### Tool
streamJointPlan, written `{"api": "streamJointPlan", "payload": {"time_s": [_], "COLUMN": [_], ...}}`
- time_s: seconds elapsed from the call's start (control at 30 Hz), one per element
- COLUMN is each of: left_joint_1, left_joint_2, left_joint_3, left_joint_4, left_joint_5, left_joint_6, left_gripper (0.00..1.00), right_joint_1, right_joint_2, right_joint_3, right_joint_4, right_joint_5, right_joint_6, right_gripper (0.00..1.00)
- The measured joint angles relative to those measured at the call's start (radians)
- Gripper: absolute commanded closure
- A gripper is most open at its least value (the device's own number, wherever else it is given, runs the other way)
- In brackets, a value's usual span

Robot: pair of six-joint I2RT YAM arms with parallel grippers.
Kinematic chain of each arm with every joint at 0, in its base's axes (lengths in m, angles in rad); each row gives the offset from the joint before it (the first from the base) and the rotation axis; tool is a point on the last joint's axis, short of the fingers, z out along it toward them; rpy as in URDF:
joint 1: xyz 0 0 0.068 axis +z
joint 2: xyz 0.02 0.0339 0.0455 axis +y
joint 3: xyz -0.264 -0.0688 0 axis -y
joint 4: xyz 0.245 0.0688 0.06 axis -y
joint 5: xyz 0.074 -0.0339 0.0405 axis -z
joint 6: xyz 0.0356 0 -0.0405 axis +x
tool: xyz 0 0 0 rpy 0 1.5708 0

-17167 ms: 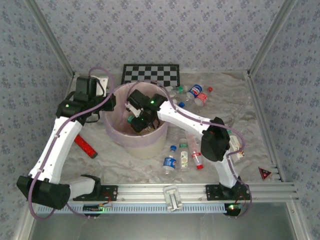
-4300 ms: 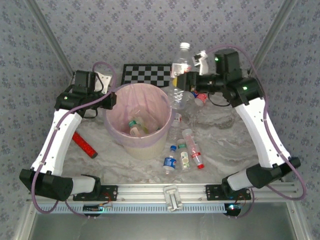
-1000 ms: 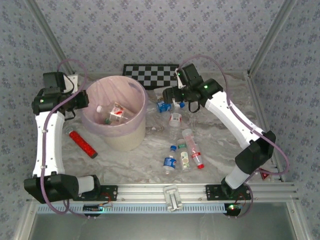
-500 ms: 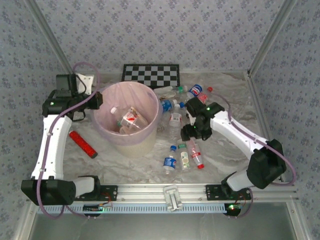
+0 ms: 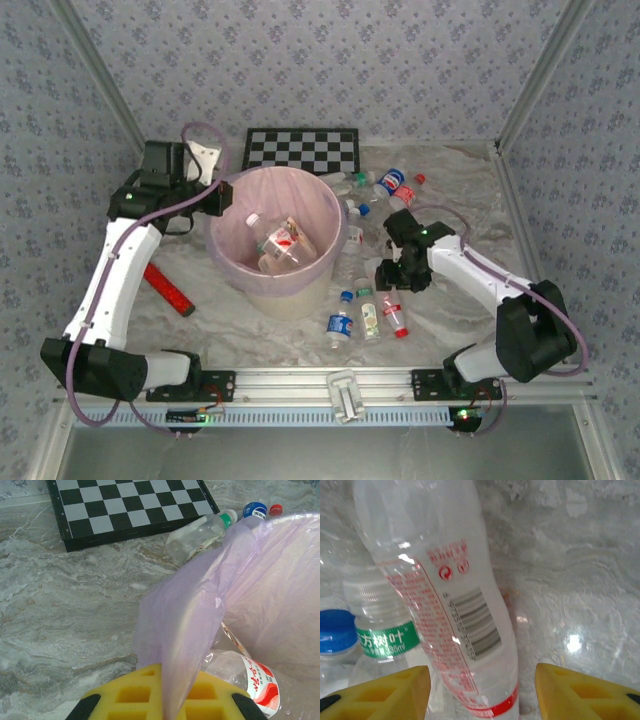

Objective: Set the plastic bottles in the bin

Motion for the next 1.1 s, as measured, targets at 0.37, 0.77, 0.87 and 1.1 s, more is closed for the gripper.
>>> {"api": "streamJointPlan", "payload": {"time_s": [0.37, 0.77, 0.87, 1.1], "left_joint_1": [-0.018, -0.042, -0.051, -0.052], "left_joint_2": [0.036, 0.094, 0.102, 0.098], "left_joint_3": [0.036, 0.091, 0.098, 0.092], "left_joint_4": [-0.011, -0.027, -0.024, -0.016], "left_joint_5": [0.001, 0.004, 0.003, 0.003], "left_joint_6": [0.002, 0.008, 0.013, 0.013], "left_gripper": [1.00, 1.00, 1.00, 1.00], "right_joint_1": [-0.107, -0.212, -0.212, -0.212], "right_joint_2": [0.010, -0.071, -0.052, -0.055], "right_joint_3": [-0.068, -0.142, -0.152, -0.150], "right_joint_4": [0.074, 0.042, 0.043, 0.024], "right_joint_5": [0.011, 0.037, 0.038, 0.054], "right_joint_6": [0.017, 0.053, 0.055, 0.065], "right_gripper": [0.44, 0.18, 0.23, 0.40]}}
